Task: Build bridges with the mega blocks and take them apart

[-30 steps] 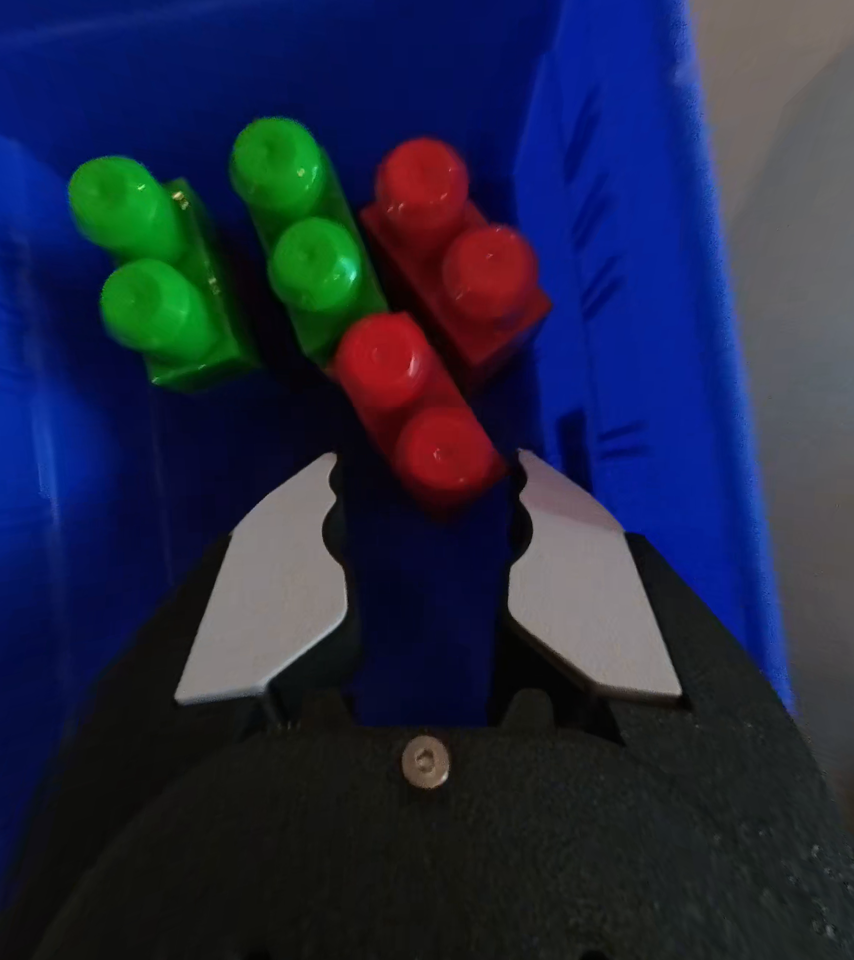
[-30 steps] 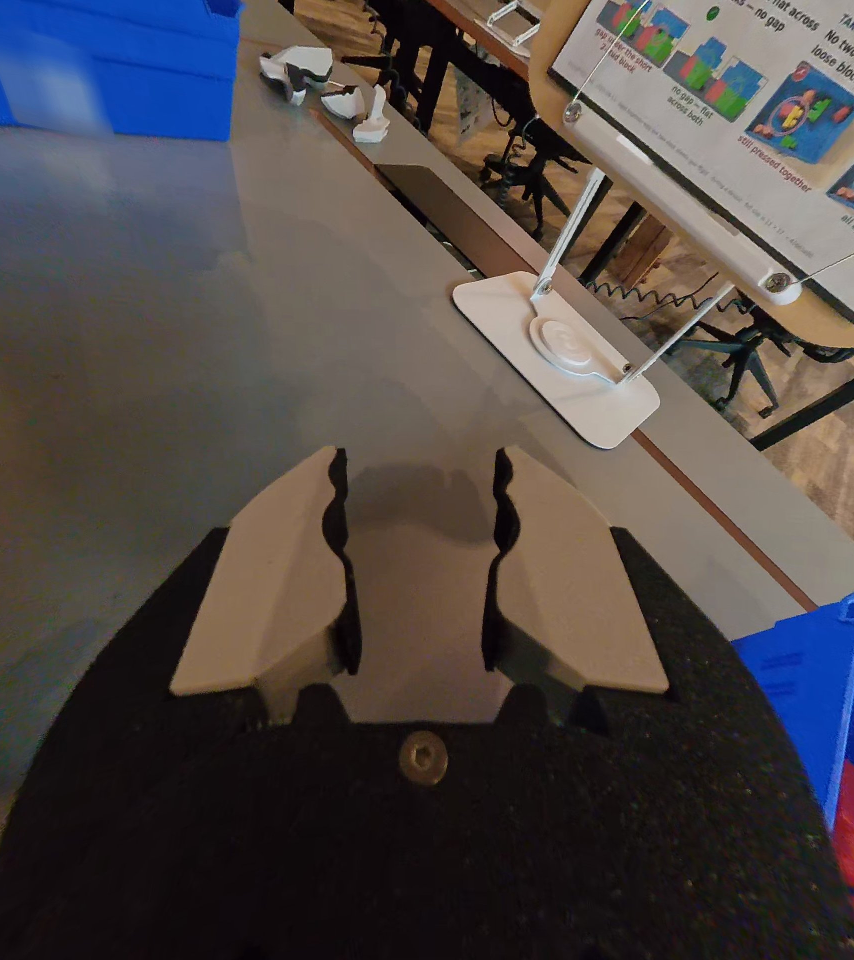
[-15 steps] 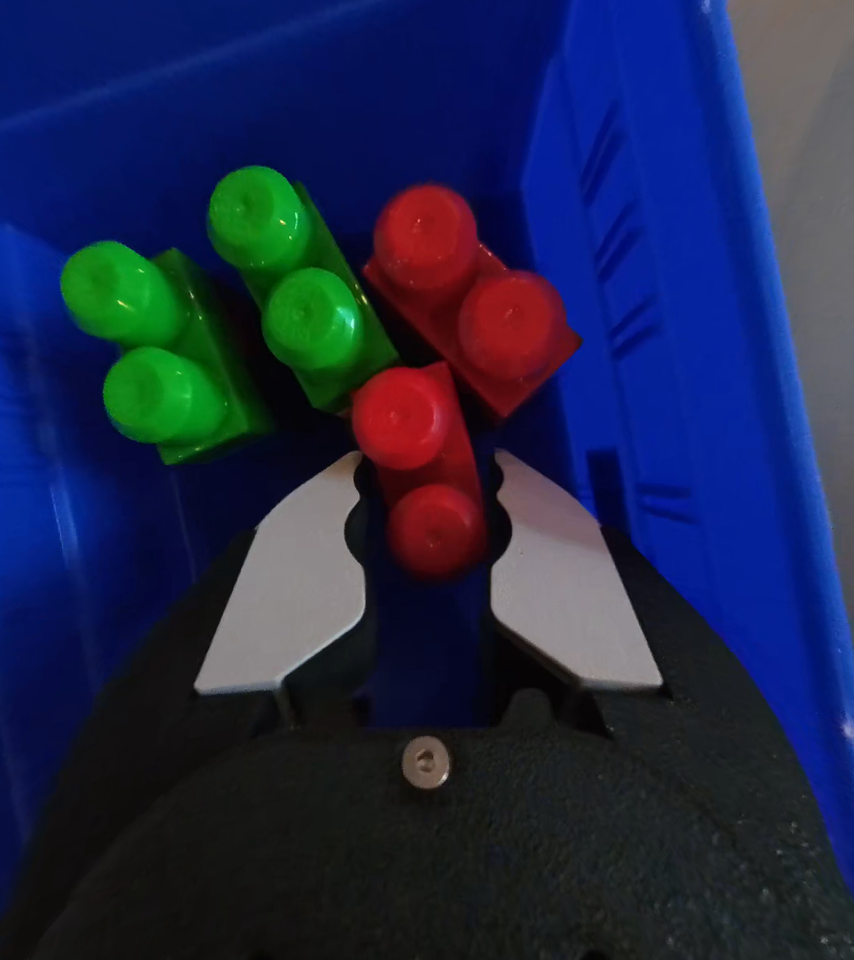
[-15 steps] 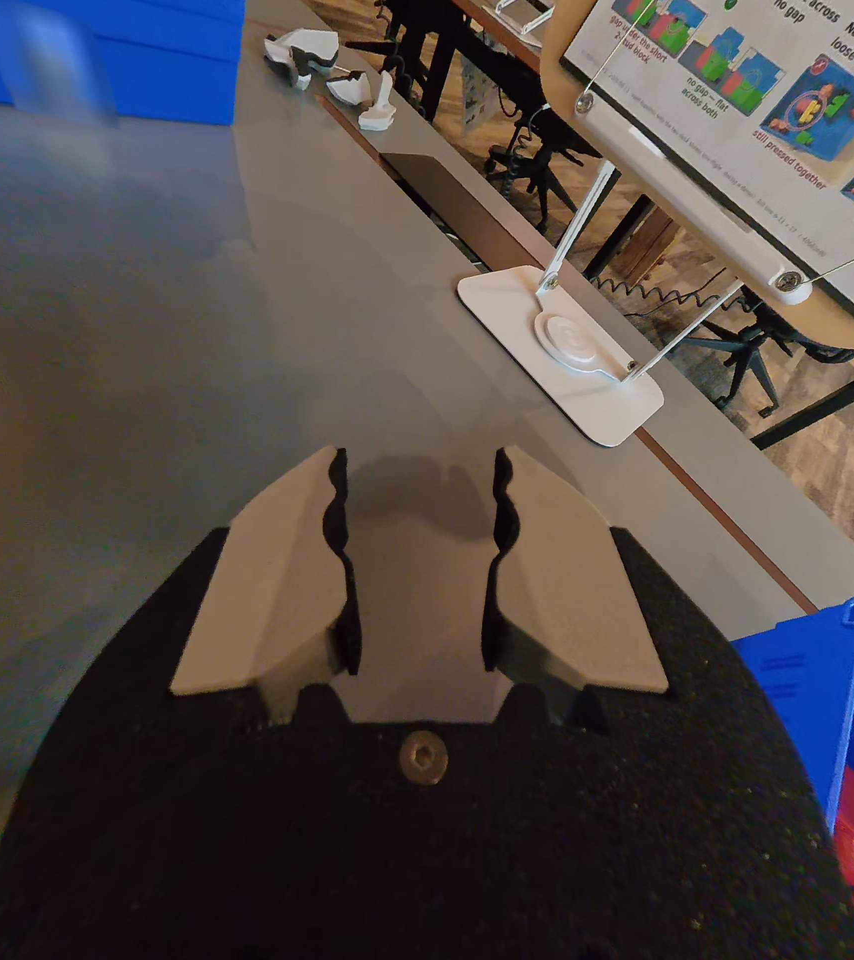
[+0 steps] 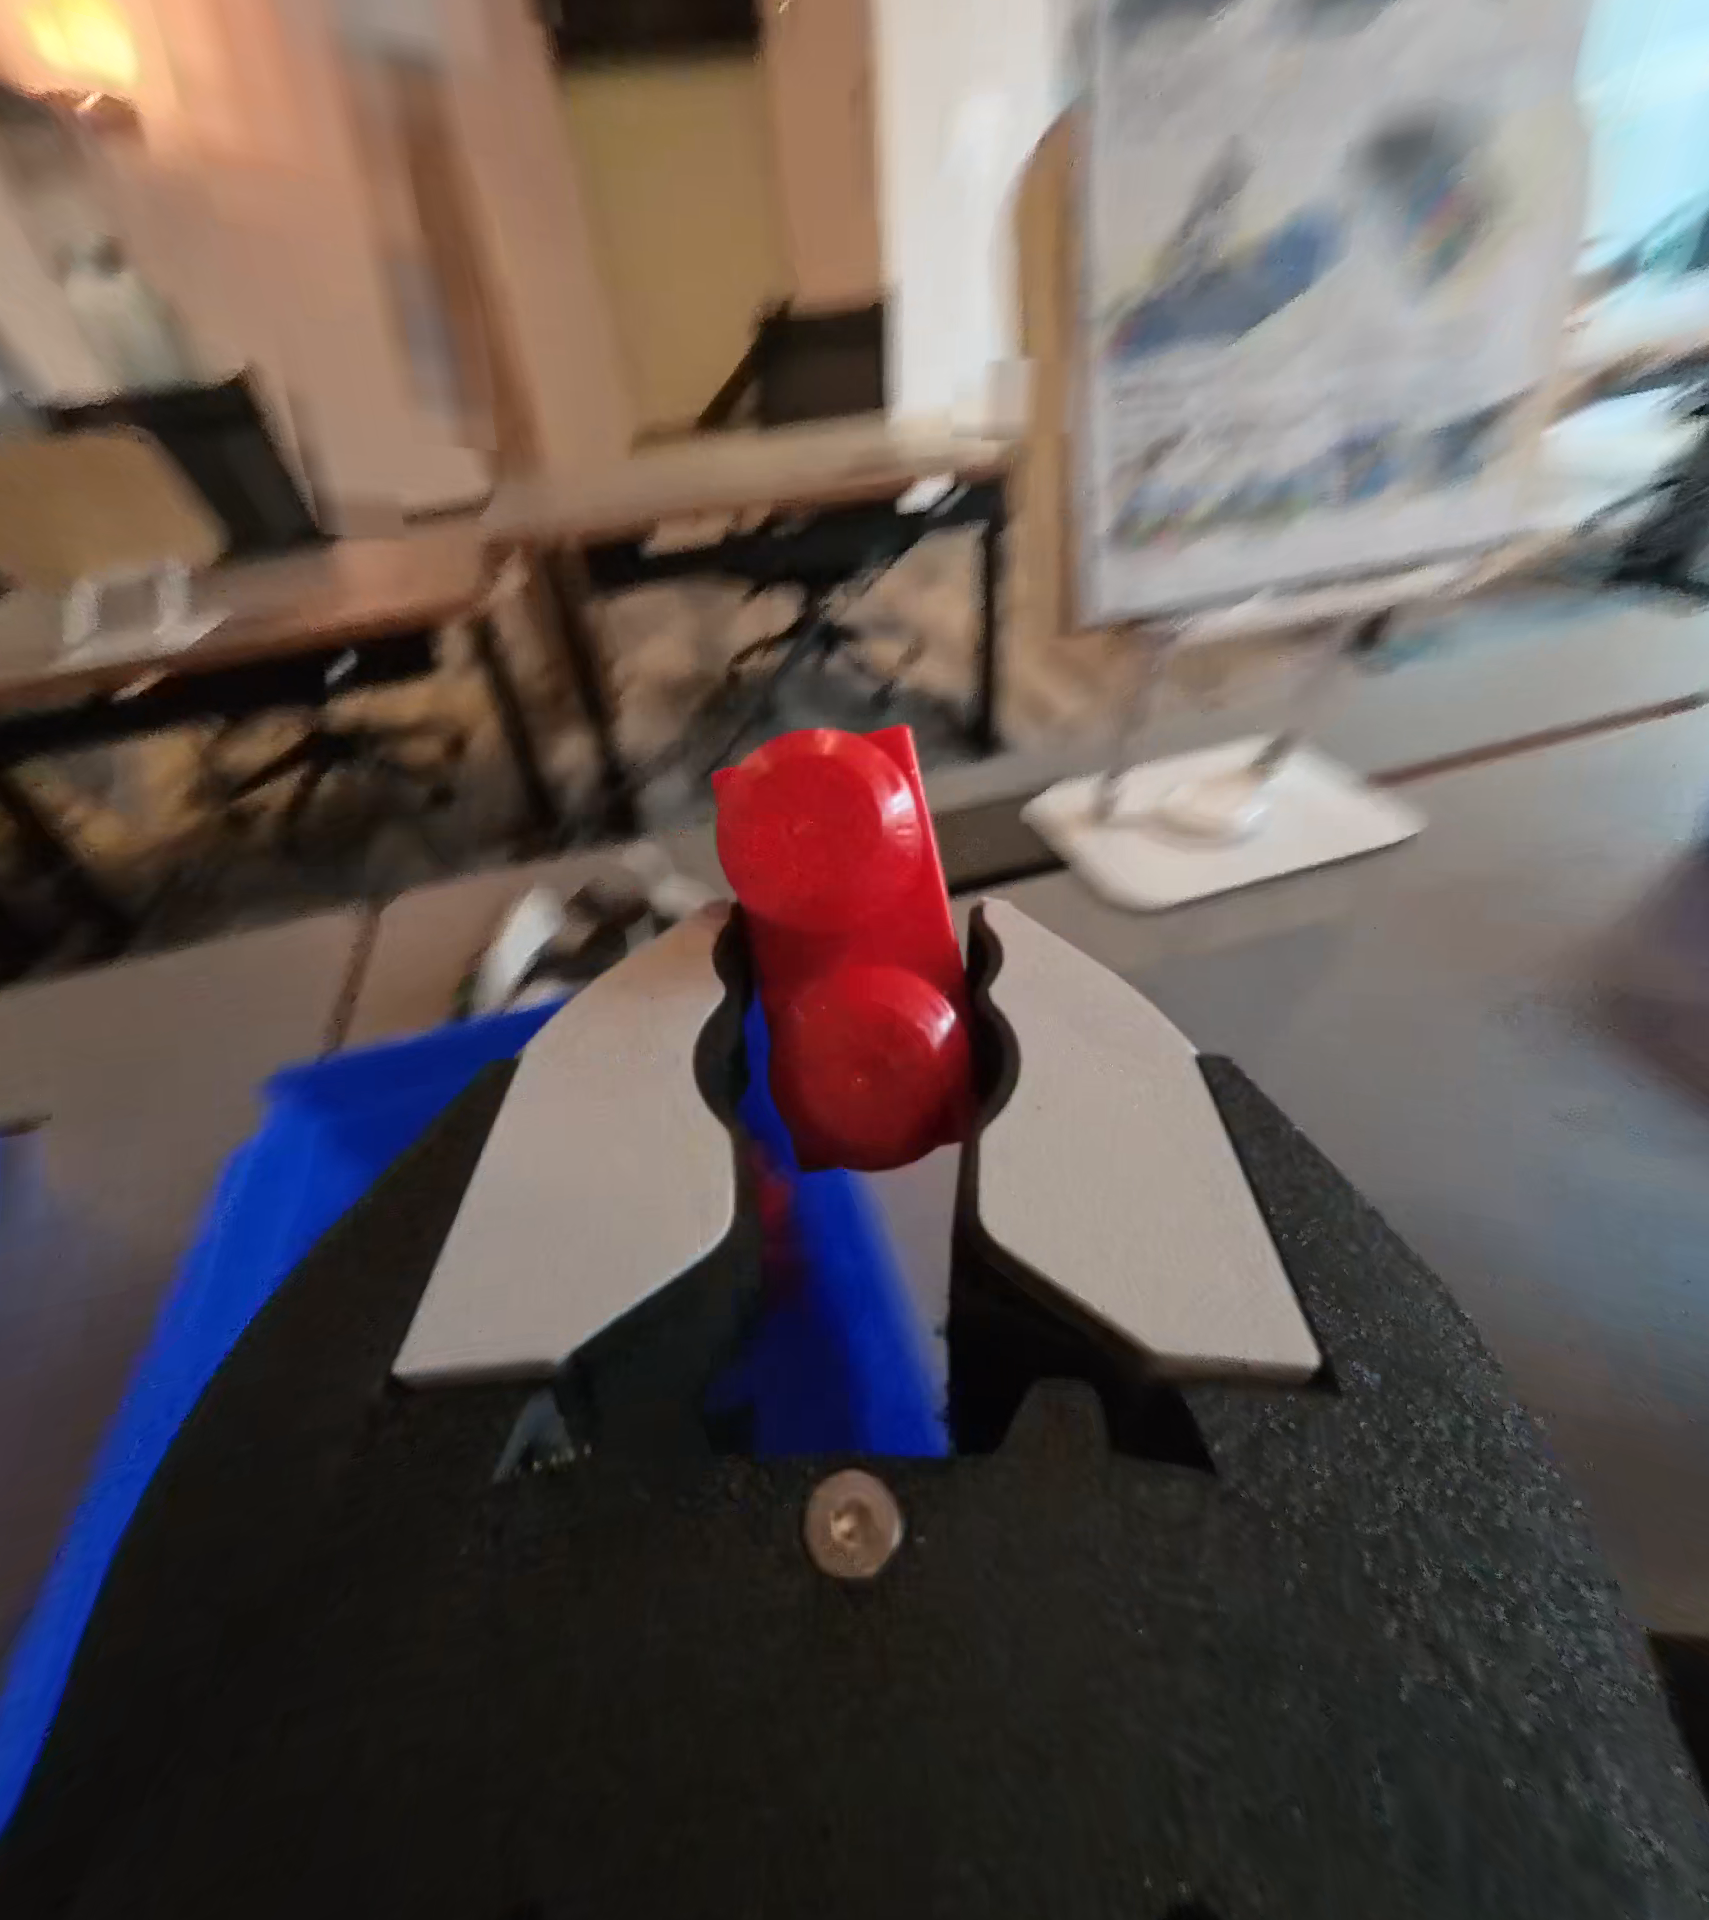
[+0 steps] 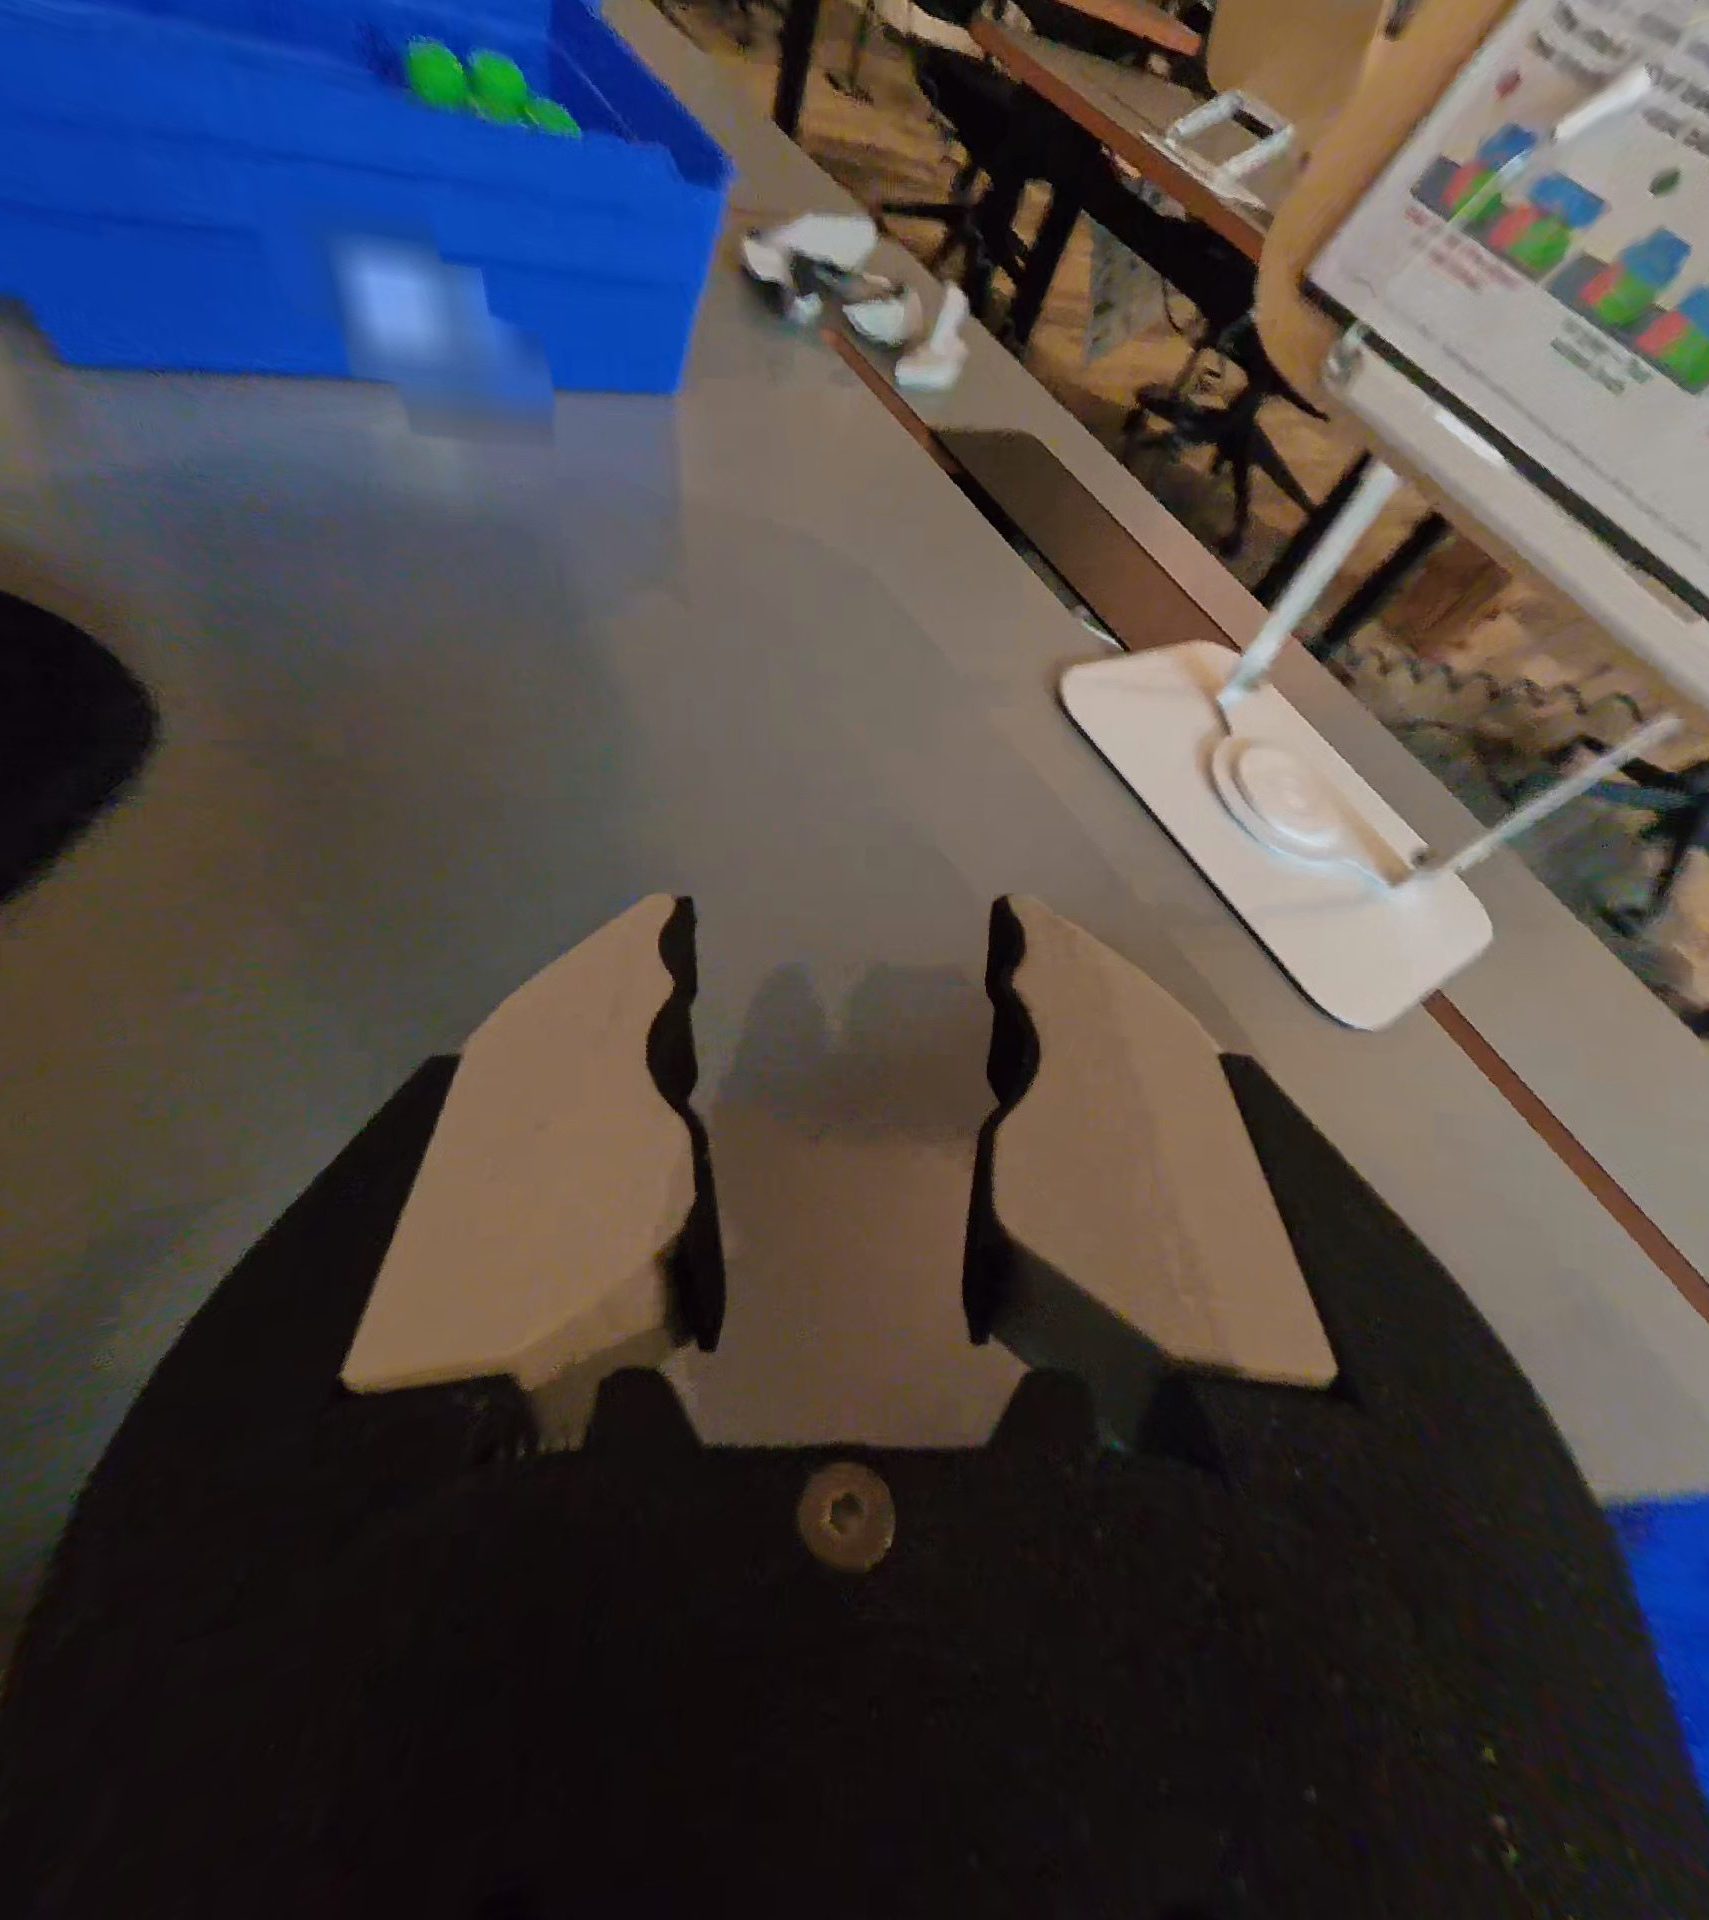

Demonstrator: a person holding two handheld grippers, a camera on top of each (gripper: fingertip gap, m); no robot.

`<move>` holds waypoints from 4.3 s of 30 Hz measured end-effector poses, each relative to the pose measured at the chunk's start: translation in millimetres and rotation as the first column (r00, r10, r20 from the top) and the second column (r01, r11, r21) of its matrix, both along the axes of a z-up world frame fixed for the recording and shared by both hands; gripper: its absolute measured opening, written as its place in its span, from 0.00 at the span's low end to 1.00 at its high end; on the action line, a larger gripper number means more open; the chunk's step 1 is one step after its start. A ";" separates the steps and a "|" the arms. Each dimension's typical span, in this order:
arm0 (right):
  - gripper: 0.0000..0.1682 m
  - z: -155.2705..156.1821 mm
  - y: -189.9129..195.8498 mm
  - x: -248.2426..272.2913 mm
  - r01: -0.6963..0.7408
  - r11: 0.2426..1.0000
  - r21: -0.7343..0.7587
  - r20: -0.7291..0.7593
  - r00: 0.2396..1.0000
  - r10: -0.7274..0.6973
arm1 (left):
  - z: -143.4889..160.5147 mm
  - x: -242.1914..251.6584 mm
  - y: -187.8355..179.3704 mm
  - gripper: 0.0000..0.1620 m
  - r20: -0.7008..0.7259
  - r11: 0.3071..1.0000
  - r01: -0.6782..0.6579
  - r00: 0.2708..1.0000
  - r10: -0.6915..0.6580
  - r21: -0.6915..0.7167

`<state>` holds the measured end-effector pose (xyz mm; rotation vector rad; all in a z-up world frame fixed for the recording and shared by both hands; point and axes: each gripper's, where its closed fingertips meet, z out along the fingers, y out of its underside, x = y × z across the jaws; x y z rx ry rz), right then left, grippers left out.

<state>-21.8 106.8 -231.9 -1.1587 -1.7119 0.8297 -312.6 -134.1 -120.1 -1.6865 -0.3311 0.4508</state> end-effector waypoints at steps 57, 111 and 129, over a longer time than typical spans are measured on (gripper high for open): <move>0.21 111.4 -110.6 -7.9 -0.671 0.665 -0.328 -0.210 0.739 0.641 | -3.9 283.0 128.6 0.23 -0.020 0.401 0.886 0.417 -0.909 0.232; 0.22 -38.6 221.0 182.9 0.489 0.868 0.088 0.678 0.609 -0.411 | -12.3 260.4 114.6 0.22 0.031 0.481 0.858 0.484 -0.875 0.178; 0.36 -6.7 204.1 152.3 0.402 0.909 0.110 0.524 0.754 -0.396 | -15.4 259.5 121.2 0.22 0.039 0.497 0.850 0.499 -0.866 0.174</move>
